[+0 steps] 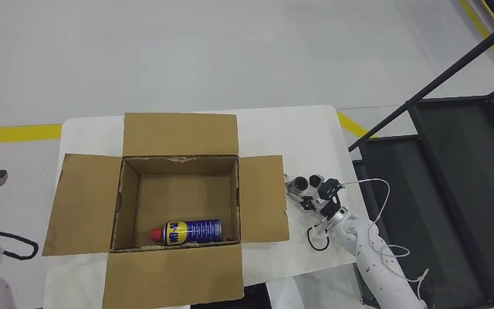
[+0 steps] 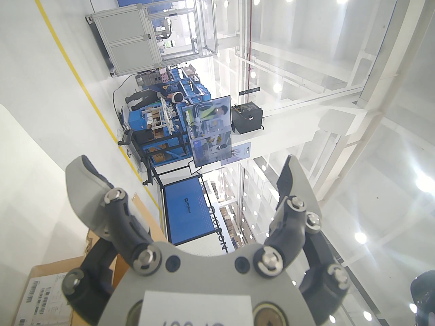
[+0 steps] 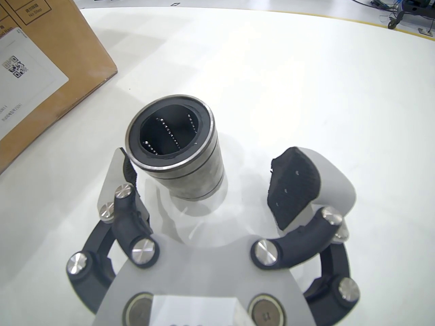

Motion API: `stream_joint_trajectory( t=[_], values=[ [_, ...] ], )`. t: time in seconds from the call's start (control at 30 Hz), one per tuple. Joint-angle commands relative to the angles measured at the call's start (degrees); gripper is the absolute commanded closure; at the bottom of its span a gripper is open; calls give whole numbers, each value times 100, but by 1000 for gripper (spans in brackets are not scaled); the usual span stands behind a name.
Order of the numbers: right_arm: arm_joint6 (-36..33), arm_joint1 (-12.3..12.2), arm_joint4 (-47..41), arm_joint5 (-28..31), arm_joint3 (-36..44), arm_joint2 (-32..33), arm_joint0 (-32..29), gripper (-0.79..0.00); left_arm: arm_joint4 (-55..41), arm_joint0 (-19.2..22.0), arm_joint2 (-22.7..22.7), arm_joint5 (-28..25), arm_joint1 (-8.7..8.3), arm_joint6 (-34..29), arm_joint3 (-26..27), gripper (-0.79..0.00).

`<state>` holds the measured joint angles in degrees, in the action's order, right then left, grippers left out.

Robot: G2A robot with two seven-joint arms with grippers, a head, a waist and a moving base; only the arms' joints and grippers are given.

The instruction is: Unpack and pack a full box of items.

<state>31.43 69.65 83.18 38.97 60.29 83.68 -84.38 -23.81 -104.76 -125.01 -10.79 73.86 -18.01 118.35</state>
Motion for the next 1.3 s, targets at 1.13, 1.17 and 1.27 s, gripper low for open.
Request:
stream_joint_trajectory(
  t=[1.13, 1.17, 1.27],
  values=[
    [168, -108, -148, 51, -88, -288, 98, -191, 0, 0, 0, 0, 0, 0, 0, -785],
    [170, -112, -153, 52, -91, -291, 100, -175, 0, 0, 0, 0, 0, 0, 0, -785],
    [183, -122, -169, 61, -99, -303, 100, -126, 0, 0, 0, 0, 0, 0, 0, -785]
  ],
)
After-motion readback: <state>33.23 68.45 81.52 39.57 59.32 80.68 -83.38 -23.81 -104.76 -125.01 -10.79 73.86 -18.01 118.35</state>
